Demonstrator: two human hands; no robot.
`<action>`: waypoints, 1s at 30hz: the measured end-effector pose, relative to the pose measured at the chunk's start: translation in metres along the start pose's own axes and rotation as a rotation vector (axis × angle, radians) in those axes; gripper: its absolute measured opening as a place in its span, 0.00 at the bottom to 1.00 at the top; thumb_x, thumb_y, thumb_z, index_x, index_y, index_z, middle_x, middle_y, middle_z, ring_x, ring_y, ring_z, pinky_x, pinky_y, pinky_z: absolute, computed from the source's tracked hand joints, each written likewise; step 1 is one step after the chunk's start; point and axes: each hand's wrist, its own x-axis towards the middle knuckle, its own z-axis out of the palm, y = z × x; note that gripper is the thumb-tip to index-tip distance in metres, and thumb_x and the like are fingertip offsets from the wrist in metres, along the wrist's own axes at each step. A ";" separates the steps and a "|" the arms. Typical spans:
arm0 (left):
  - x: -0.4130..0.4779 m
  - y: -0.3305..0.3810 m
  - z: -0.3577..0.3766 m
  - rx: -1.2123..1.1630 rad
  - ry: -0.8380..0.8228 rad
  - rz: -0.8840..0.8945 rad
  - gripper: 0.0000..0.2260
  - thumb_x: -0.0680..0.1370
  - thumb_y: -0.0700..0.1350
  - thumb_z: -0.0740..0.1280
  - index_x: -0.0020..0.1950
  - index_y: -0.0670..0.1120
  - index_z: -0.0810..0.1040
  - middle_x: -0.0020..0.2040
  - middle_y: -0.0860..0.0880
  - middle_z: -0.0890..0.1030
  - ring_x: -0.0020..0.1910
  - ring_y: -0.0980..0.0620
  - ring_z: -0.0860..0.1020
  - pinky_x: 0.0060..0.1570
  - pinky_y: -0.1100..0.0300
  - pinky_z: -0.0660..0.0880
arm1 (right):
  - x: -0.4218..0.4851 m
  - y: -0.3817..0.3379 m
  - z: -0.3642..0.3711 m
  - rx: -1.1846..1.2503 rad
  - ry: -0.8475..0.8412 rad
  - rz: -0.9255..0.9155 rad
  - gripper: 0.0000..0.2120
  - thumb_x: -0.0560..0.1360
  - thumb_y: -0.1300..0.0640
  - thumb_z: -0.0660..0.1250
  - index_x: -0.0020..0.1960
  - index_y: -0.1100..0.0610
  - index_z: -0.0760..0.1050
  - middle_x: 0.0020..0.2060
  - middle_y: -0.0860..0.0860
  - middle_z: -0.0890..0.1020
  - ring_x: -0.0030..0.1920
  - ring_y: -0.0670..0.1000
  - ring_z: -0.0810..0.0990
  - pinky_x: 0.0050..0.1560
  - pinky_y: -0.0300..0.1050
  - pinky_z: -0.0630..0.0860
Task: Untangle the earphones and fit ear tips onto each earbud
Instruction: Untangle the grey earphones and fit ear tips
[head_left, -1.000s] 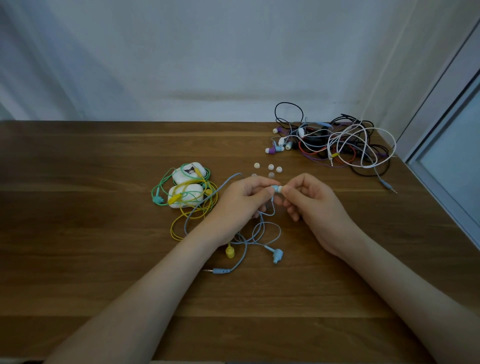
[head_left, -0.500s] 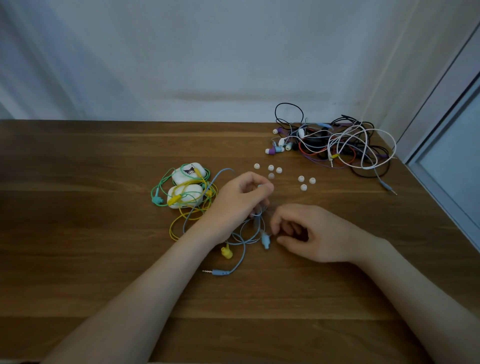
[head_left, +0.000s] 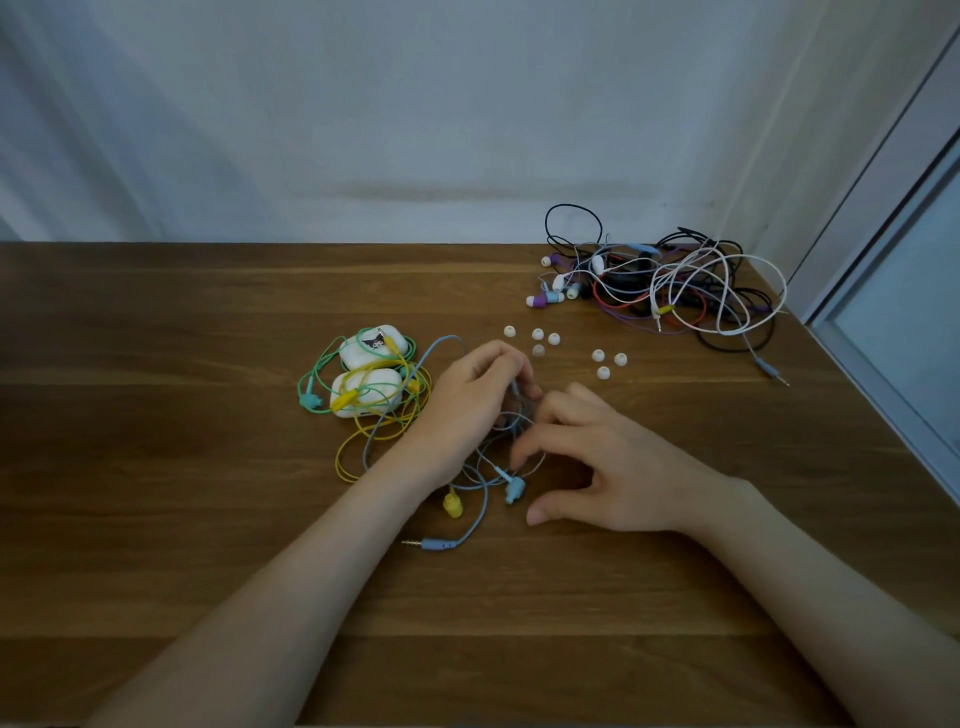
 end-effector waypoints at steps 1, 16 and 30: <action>0.000 0.000 0.000 -0.010 0.002 -0.003 0.13 0.81 0.48 0.59 0.39 0.47 0.76 0.38 0.52 0.81 0.37 0.55 0.76 0.44 0.53 0.73 | 0.001 -0.001 0.001 -0.017 0.014 -0.010 0.17 0.69 0.37 0.67 0.54 0.45 0.77 0.47 0.40 0.68 0.50 0.42 0.65 0.51 0.28 0.63; -0.004 -0.002 -0.002 -0.011 -0.016 0.130 0.14 0.77 0.32 0.55 0.49 0.47 0.76 0.37 0.50 0.76 0.36 0.53 0.73 0.39 0.60 0.70 | 0.005 0.001 -0.005 0.297 0.362 0.140 0.05 0.72 0.45 0.63 0.46 0.43 0.75 0.53 0.37 0.71 0.57 0.38 0.69 0.56 0.29 0.65; -0.001 -0.004 -0.005 0.123 -0.182 0.137 0.12 0.82 0.46 0.60 0.39 0.46 0.72 0.32 0.53 0.74 0.29 0.63 0.70 0.36 0.68 0.66 | 0.006 0.031 -0.012 0.067 0.538 0.341 0.06 0.77 0.55 0.64 0.54 0.51 0.73 0.50 0.44 0.74 0.54 0.44 0.71 0.56 0.38 0.68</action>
